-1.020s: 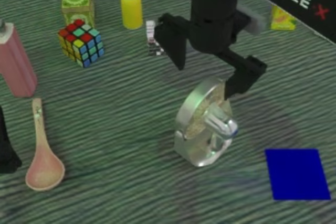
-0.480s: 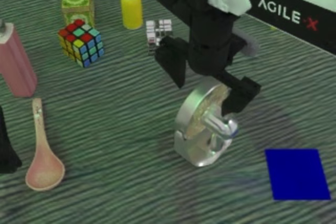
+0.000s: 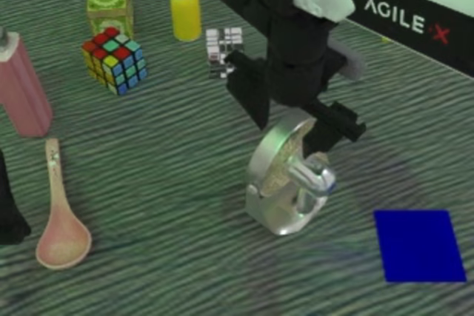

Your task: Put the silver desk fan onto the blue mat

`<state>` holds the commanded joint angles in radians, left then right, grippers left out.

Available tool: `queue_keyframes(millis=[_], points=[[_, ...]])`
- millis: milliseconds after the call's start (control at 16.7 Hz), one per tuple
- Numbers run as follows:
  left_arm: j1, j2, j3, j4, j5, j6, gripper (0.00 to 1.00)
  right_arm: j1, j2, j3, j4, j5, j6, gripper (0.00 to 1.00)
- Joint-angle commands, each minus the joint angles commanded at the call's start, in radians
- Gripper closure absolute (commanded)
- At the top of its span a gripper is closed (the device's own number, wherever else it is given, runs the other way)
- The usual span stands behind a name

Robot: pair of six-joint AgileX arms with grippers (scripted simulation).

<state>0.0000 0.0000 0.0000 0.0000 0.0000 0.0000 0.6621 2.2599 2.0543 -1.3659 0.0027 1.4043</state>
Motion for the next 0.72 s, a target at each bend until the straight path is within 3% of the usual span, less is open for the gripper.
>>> queue_keyframes(millis=[420,720], points=[[0.0,0.0,0.0,0.0,0.0,0.0,0.0,0.0,0.0,0.0,0.0,0.0,0.0,0.98],[0.0,0.0,0.0,0.0,0.0,0.0,0.0,0.0,0.0,0.0,0.0,0.0,0.0,1.0]])
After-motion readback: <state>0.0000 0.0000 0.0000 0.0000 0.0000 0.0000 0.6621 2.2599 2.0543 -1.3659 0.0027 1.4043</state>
